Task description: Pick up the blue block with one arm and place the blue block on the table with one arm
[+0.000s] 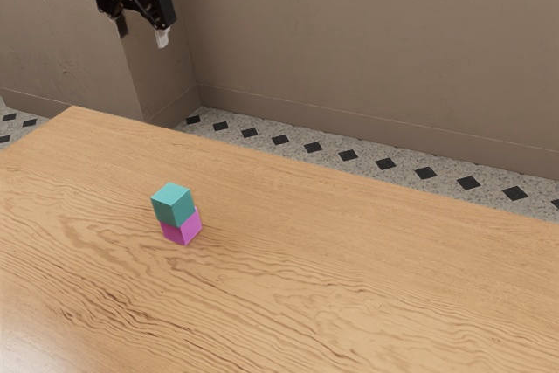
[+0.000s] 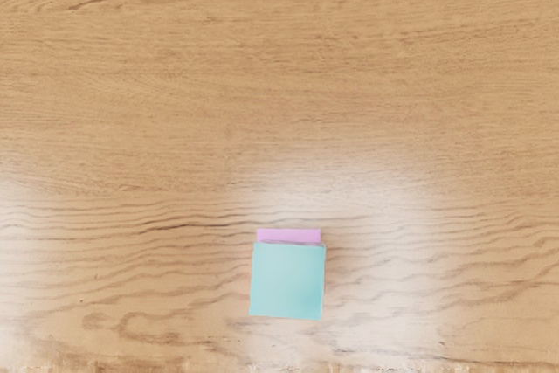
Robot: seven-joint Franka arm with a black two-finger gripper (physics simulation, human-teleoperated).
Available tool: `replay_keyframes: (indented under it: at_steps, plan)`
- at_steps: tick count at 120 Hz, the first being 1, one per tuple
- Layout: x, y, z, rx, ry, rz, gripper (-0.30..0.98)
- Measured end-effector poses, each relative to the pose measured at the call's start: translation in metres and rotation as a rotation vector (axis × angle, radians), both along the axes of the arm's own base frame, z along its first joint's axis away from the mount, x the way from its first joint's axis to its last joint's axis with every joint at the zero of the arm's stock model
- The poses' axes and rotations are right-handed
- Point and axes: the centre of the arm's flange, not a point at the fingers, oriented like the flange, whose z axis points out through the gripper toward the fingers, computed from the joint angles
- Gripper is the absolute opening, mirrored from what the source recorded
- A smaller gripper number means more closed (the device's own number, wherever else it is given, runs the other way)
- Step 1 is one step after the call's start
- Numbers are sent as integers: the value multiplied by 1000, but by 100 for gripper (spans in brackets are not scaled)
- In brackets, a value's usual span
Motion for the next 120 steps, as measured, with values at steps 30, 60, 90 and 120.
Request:
replay_keyframes:
  at_steps: [30, 60, 90, 120]
  plan:
    - [7, 4, -27, -10, 52, 0, 69]
    - [26, 53, -150, -55, 126, 61, 69]
    - [17, 63, -281, -129, 154, 100, 69]
    - [16, 56, -320, -135, 75, 100, 69]
